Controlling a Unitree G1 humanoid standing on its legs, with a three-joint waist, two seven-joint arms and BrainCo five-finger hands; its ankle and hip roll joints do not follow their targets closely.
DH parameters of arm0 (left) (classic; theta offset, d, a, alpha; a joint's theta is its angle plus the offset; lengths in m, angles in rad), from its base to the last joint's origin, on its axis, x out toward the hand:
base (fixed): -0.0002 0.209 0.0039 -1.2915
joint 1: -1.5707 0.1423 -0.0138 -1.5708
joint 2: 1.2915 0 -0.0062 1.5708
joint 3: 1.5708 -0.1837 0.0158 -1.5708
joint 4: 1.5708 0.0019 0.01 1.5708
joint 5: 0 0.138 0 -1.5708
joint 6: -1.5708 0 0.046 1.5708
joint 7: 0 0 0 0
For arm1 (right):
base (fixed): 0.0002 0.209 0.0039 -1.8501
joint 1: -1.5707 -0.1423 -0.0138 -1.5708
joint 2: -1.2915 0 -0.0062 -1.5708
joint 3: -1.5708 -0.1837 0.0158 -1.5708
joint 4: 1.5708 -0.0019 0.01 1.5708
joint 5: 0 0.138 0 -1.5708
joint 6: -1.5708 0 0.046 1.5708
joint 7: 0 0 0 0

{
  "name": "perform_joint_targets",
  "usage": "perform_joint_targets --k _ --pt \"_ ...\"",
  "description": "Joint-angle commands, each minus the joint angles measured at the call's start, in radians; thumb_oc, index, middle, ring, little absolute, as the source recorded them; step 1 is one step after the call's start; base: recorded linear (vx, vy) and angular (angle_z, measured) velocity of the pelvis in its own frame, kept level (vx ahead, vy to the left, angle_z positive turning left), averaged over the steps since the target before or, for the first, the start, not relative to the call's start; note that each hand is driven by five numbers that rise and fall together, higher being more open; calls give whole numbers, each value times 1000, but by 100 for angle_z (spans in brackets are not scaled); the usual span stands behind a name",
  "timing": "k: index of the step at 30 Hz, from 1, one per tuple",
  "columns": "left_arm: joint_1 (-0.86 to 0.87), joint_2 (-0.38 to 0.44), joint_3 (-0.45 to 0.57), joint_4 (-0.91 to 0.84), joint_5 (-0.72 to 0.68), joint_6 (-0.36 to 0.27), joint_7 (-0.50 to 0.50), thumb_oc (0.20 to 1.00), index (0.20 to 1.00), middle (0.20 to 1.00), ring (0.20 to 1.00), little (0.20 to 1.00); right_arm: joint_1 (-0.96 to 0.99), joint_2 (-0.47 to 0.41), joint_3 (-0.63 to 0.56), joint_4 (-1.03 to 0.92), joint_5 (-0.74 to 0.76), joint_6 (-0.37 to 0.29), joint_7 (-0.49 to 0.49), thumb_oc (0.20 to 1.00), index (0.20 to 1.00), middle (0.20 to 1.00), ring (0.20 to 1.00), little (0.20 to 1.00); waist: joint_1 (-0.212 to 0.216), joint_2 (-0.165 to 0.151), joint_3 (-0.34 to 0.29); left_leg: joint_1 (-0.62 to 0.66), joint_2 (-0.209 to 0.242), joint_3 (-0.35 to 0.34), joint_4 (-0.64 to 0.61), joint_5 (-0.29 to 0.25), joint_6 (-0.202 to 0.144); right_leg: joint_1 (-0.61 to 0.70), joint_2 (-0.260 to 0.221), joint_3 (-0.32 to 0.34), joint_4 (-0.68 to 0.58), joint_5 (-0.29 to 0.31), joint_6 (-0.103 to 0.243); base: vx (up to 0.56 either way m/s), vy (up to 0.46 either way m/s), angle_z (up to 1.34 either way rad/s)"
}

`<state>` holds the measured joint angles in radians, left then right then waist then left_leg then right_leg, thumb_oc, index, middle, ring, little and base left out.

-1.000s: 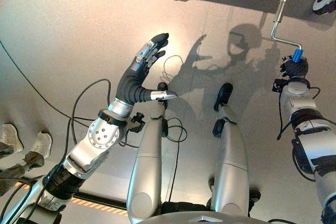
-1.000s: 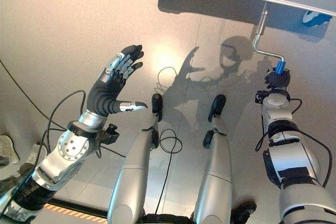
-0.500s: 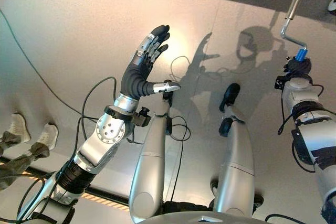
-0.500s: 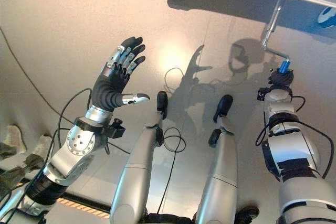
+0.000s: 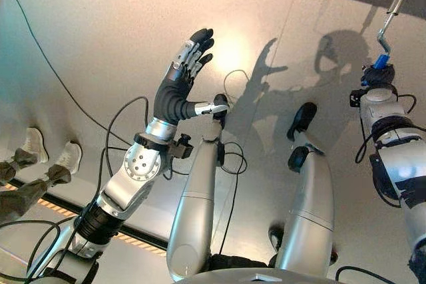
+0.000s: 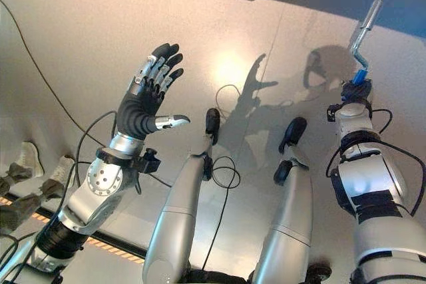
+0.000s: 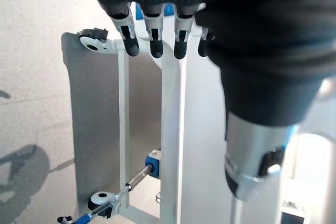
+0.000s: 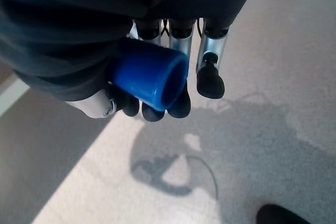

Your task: Raise the hospital bed

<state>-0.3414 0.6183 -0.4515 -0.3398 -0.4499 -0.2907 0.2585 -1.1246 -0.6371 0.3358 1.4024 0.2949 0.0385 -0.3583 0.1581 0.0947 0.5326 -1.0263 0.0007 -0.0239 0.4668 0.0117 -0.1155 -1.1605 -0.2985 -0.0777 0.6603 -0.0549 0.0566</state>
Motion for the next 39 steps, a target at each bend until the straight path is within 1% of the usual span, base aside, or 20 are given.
perform_joint_targets --k 1,11,12,13,14,15,18,20,21,22,25,28,29,30,31,32,35,36,37,39 --pt "7 -43 34 -90 0 -37 14 1000 1000 1000 1000 1000 23 99 141 -17 -129 21 57 200 200 200 200 200 2 109 -13 -38 -37 -28 -6 -23 62 50 23 7 95 -120 54 13 5 11" --pt "-2 -50 59 -82 -6 -47 25 1000 1000 1000 1000 1000 -36 210 229 -92 -228 11 75 200 200 200 200 200 18 117 -13 -75 -44 -34 -7 9 62 29 16 -10 87 -94 48 -1 13 3" --pt "7 -52 52 -80 -7 -48 24 1000 1000 1000 1000 1000 -28 219 233 -94 -230 9 76 200 200 200 200 200 17 115 -13 -47 -47 -33 1 -23 58 53 14 1 99 -123 55 0 0 0" --pt "-1 -50 60 -82 -6 -48 24 1000 1000 1000 1000 1000 -41 217 233 -96 -230 9 75 200 200 200 200 200 19 117 -13 -73 -44 -34 -9 9 62 30 15 -10 86 -94 48 63 11 0" --pt "12 -54 55 -75 -9 -51 27 1000 1000 1000 1000 1000 -43 269 271 -121 -263 2 88 200 200 200 200 200 18 114 -13 -47 -50 -33 -1 -21 58 55 16 2 96 -122 55 -50 39 -2" --pt "3 -53 63 -77 -8 -51 27 1000 1000 1000 1000 1000 -56 268 272 -124 -264 2 87 200 200 200 200 200 20 116 -13 -73 -47 -33 -11 11 62 32 17 -9 83 -92 48 61 1 0" --pt "7 -57 54 -75 -15 -55 25 1000 1000 1000 1000 1000 -48 300 281 -142 -265 -7 91 200 200 200 200 200 20 115 -13 -43 -50 -35 -2 -21 58 60 13 0 95 -124 55 1 -2 1" --pt "14 -55 57 -78 -13 -57 29 1000 1000 1000 1000 1000 -40 348 304 -224 -256 -35 97 200 200 200 200 200 15 110 -13 -39 -50 -33 -1 -22 57 66 15 1 92 -125 55 1 21 1" --pt "11 -51 67 -78 -9 -59 29 1000 1000 1000 1000 1000 -44 364 318 -314 -232 -61 96 200 200 200 200 200 14 104 -13 -65 -43 -33 -17 15 61 40 22 -9 73 -88 46 0 0 0" --pt "23 -50 58 -76 -9 -60 29 1000 1000 1000 1000 1000 -21 372 319 -356 -216 -77 95 200 200 200 200 200 9 98 -13 -37 -45 -32 -8 -17 56 65 21 3 83 -116 54 2 10 -7" --pt "25 -39 71 -80 -1 -65 33 1000 1000 1000 1000 1000 -5 363 344 -503 -207 -104 94 200 200 200 200 200 0 89 -13 -60 -38 -29 -23 19 59 45 25 -6 62 -82 46 -21 12 -9" --pt "57 -18 64 -82 7 -67 34 1000 1000 1000 1000 1000 69 331 322 -710 -129 -153 92 200 200 200 200 200 -23 65 -13 -20 -35 -21 -19 -13 52 81 24 2 58 -107 55 13 9 -6" --pt "48 -9 72 -85 10 -68 34 1000 1000 1000 1000 1000 63 312 324 -771 -122 -165 92 200 200 200 200 200 -24 62 -13 -47 -31 -21 -35 24 55 58 29 -7 38 -69 49 -11 15 -10" --pt "61 -10 63 -84 9 -68 34 1000 1000 1000 1000 1000 81 314 324 -772 -122 -163 92 200 200 200 200 200 -26 59 -13 -15 -34 -20 -24 -11 51 86 27 3 52 -103 56 -71 25 -10" --pt "53 -3 70 -85 11 -68 33 1000 1000 1000 1000 1000 79 286 320 -840 -114 -177 94 200 200 200 200 200 -30 55 -13 -43 -29 -20 -40 27 54 63 32 -7 29 -64 50 46 -10 -9" --pt "67 2 58 -83 14 -69 30 1000 1000 1000 1000 1000 114 264 311 -881 -95 -186 95 200 200 200 200 200 -37 47 -13 -7 -28 -18 -37 -4 50 95 32 3 32 -90 60 -22 11 -10" --pt "68 31 59 -89 26 -73 24 1000 1000 1000 1000 1000 174 175 258 -1057 -40 -232 93 200 200 200 200 200 -55 30 -13 -7 -19 -11 -71 37 51 99 43 -8 -18 -42 57 -20 -5 -7" --pt "79 30 52 -88 26 -72 24 1000 1000 1000 1000 1000 187 178 259 -1055 -39 -231 93 200 200 200 200 200 -57 28 -13 21 -21 -12 -61 4 47 125 41 2 -6 -73 65 -69 7 -10" --pt "71 38 59 -91 27 -74 18 1000 1000 1000 1000 1000 192 157 237 -1089 -18 -246 90 200 200 200 200 200 -60 27 -13 3 -17 -9 -76 39 49 109 42 -10 -27 -39 59 45 -24 -3" --pt "85 55 51 -92 21 -78 4 1000 1000 1000 1000 1000 236 129 197 -1136 29 -266 95 200 200 200 200 200 -69 20 -13 59 -17 -6 -86 12 43 161 44 -1 -44 -58 70 0 0 0"
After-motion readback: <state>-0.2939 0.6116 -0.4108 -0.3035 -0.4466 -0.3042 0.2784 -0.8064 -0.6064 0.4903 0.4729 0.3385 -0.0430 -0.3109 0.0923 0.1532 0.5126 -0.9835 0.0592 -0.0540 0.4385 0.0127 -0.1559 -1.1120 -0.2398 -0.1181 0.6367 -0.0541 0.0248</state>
